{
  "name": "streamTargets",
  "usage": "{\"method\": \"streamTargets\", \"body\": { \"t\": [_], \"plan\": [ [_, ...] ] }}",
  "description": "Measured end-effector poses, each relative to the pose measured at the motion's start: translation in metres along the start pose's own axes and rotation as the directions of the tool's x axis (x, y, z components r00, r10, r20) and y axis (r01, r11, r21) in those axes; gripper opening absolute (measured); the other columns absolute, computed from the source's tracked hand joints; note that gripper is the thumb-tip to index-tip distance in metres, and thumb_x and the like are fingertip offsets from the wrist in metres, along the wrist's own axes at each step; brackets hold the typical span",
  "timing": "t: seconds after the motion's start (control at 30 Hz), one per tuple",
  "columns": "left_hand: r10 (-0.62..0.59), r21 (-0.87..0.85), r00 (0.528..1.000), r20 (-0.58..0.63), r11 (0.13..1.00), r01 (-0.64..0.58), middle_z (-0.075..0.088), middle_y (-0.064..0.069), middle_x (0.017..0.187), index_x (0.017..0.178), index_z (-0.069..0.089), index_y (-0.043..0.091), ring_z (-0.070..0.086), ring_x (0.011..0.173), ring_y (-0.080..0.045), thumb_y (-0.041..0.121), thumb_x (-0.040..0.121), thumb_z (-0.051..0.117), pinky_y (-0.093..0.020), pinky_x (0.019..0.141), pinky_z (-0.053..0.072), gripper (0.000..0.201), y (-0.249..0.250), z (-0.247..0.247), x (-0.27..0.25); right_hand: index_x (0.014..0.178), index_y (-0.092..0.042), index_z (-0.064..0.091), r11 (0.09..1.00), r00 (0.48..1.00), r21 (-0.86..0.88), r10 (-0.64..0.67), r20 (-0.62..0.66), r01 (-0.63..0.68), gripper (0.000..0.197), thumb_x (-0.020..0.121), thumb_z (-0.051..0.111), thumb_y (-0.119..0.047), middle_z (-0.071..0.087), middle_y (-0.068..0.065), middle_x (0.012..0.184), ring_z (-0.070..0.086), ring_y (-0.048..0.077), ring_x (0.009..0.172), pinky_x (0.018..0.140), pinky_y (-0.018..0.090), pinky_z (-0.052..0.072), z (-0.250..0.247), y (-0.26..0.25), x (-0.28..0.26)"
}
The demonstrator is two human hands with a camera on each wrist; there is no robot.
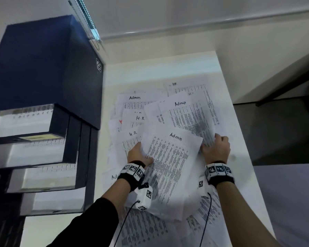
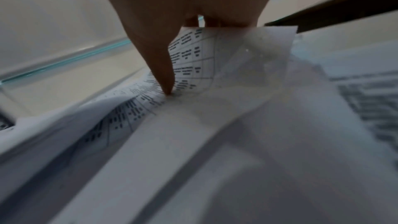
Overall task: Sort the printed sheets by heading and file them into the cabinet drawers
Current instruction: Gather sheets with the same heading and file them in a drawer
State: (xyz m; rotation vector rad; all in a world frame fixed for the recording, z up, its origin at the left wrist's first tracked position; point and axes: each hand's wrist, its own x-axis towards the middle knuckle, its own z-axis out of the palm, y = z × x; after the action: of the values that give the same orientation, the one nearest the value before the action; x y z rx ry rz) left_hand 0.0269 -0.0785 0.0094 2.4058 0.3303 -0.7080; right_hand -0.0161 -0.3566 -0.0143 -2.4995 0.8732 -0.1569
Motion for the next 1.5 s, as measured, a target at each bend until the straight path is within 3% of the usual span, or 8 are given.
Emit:
{"method": "streamTargets", "body": {
  "t": [0.23, 0.37, 0.53, 0.77, 1.1, 1.27, 1.33, 1.5],
  "plan": [
    [0.062, -0.474, 0.998, 0.007, 0.879, -0.052, 0.066, -0.005, 0.124, 0.126, 0.061, 0.01, 0.06, 0.118, -0.024, 0.037, 0.091, 0.067, -0.032, 0.096, 0.049, 0.044, -0.018, -0.015, -0.005, 0.078, -0.015, 0.052, 0.898, 0.921, 0.26, -0.384, 0.071, 0.354, 0.021, 0.085, 0.07, -0.022, 0.053, -0.01, 0.062, 0.048, 0.005, 0.05, 0.051, 0.017, 0.033, -0.041, -0.049, -0.032],
    [-0.103, -0.761, 0.974, 0.201, 0.61, 0.221, 0.045, 0.0, 0.146, 0.139, 0.045, 0.02, 0.048, 0.128, -0.022, 0.058, 0.079, 0.073, -0.054, 0.11, 0.035, 0.076, -0.075, -0.049, 0.011, 0.104, -0.013, 0.061, 0.722, 0.894, 0.69, -0.341, 0.291, 0.051, 0.023, 0.087, 0.071, -0.025, 0.07, 0.001, 0.087, 0.067, 0.018, 0.083, 0.073, 0.034, 0.057, -0.061, -0.083, -0.08],
    [-0.015, -0.785, 0.959, 0.283, 0.571, 0.24, 0.063, -0.003, 0.129, 0.136, 0.052, 0.02, 0.057, 0.123, -0.023, 0.057, 0.095, 0.048, -0.056, 0.105, 0.039, 0.056, -0.095, -0.094, 0.017, 0.116, -0.006, 0.062, 0.359, 0.781, 0.782, -0.188, 0.595, -0.509, 0.028, 0.088, 0.067, -0.007, 0.073, 0.011, 0.102, 0.07, 0.029, 0.094, 0.077, 0.039, 0.058, -0.053, -0.1, -0.103],
    [0.046, -0.692, 0.988, 0.147, 0.718, 0.07, 0.064, -0.001, 0.127, 0.128, 0.062, 0.01, 0.056, 0.123, -0.016, 0.063, 0.077, 0.067, -0.041, 0.115, 0.032, 0.073, -0.087, -0.12, -0.01, 0.11, -0.017, 0.064, 0.888, 0.896, 0.365, 0.104, 0.431, -0.279, 0.022, 0.089, 0.061, -0.017, 0.071, 0.003, 0.093, 0.069, 0.021, 0.08, 0.072, 0.034, 0.059, -0.002, -0.063, -0.134],
    [0.216, -0.73, 0.972, -0.089, 0.651, -0.211, 0.074, -0.002, 0.111, 0.114, 0.07, 0.015, 0.069, 0.105, -0.016, 0.04, 0.094, 0.058, -0.032, 0.09, 0.05, 0.034, -0.05, -0.176, -0.059, 0.102, -0.01, 0.062, 0.881, 0.829, 0.383, 0.019, 0.559, -0.279, 0.023, 0.081, 0.066, -0.004, 0.068, 0.01, 0.091, 0.065, 0.025, 0.077, 0.057, 0.023, 0.05, 0.01, -0.078, -0.164],
    [0.084, -0.503, 0.985, -0.15, 0.851, -0.149, 0.061, -0.002, 0.07, 0.077, 0.061, 0.011, 0.057, 0.065, -0.018, 0.039, 0.096, 0.056, -0.027, 0.057, 0.043, 0.034, -0.06, -0.125, -0.058, 0.107, 0.003, 0.061, 0.469, 0.785, 0.648, 0.191, 0.589, -0.6, 0.025, 0.083, 0.057, 0.006, 0.07, 0.016, 0.086, 0.067, 0.032, 0.075, 0.07, 0.042, 0.057, -0.015, -0.065, -0.164],
    [-0.024, -0.389, 0.997, -0.079, 0.921, -0.008, 0.069, -0.022, 0.093, 0.094, 0.065, -0.005, 0.065, 0.085, -0.035, 0.043, 0.095, 0.055, -0.037, 0.07, 0.05, 0.05, -0.071, -0.087, -0.06, 0.103, 0.005, 0.062, 0.32, 0.735, 0.663, 0.229, 0.638, -0.676, 0.017, 0.087, 0.057, 0.002, 0.073, 0.014, 0.08, 0.068, 0.03, 0.071, 0.066, 0.038, 0.057, -0.028, -0.055, -0.163],
    [-0.128, -0.406, 0.991, -0.035, 0.908, 0.103, 0.063, -0.012, 0.116, 0.118, 0.063, 0.001, 0.059, 0.113, -0.029, 0.033, 0.098, 0.054, -0.026, 0.088, 0.041, 0.04, -0.059, -0.02, -0.089, 0.084, -0.003, 0.062, 0.782, 0.682, 0.351, 0.126, 0.721, -0.515, 0.024, 0.1, 0.049, -0.015, 0.066, 0.012, 0.078, 0.063, 0.025, 0.069, 0.066, 0.033, 0.05, -0.05, -0.029, -0.168]
  ]
}}
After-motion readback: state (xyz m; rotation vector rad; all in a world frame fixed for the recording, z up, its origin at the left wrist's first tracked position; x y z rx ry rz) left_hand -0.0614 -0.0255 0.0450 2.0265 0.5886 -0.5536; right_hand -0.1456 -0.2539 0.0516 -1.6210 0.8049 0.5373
